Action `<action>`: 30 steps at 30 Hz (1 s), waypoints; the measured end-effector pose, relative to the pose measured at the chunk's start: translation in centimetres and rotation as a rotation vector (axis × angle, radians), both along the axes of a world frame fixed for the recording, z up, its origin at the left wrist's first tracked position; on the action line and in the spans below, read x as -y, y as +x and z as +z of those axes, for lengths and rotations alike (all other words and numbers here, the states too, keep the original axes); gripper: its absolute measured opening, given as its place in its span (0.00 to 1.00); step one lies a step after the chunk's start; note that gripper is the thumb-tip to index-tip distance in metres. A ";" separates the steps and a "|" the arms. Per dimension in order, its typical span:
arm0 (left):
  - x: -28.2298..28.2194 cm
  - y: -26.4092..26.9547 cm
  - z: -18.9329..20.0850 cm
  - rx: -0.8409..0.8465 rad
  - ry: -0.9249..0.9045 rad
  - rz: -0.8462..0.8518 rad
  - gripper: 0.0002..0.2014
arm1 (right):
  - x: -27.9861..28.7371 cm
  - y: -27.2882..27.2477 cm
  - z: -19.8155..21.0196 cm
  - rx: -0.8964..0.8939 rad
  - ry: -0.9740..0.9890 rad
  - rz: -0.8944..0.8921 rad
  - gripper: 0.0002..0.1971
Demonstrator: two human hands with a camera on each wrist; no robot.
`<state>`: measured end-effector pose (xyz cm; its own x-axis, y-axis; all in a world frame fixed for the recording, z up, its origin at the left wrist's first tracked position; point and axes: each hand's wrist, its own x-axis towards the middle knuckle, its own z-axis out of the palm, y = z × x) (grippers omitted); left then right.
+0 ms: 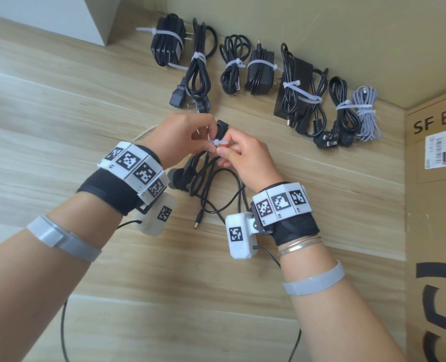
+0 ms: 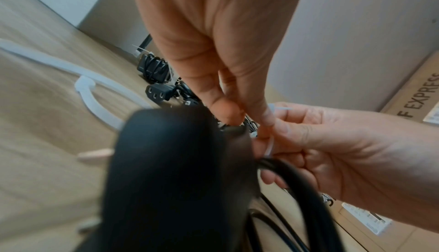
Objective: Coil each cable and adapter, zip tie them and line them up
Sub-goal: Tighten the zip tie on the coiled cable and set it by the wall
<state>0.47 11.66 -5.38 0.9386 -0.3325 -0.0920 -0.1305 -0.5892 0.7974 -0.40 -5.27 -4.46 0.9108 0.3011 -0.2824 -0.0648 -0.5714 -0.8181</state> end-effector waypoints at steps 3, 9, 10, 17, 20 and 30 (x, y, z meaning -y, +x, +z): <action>0.1 0.1 0.2 -0.026 -0.026 -0.022 0.10 | 0.0 0.0 0.2 -0.013 0.054 -0.043 0.02; -0.2 0.1 -0.3 0.018 -0.074 -0.046 0.05 | 0.2 -0.1 1.2 -0.085 0.081 -0.018 0.12; 0.0 0.0 -0.4 0.042 -0.065 -0.057 0.05 | 0.2 -0.1 1.3 -0.076 0.040 -0.002 0.14; 0.6 -0.1 -0.2 0.129 -0.060 -0.115 0.04 | -0.3 0.7 1.5 0.120 -0.139 -0.006 0.20; 1.0 -0.1 -0.2 0.060 -0.067 -0.121 0.04 | -0.1 0.5 1.6 0.110 -0.182 -0.029 0.21; 1.0 -0.2 -2.2 -0.062 0.012 -0.057 0.09 | 4.4 0.6 5.1 0.087 -0.279 -0.077 0.20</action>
